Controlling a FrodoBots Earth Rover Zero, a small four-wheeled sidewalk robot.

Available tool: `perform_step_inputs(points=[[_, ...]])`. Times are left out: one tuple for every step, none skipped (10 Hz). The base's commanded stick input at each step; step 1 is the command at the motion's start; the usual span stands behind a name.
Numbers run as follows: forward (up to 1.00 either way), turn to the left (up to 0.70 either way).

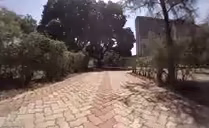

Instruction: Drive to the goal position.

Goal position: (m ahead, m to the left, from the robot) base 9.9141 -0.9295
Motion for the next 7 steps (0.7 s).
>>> perform_step_inputs(points=[[1.00,0.00],[1.00,0.00],[1.00,0.00],[1.00,0.00],[1.00,-0.02],[1.00,-0.16],[1.00,-0.29]])
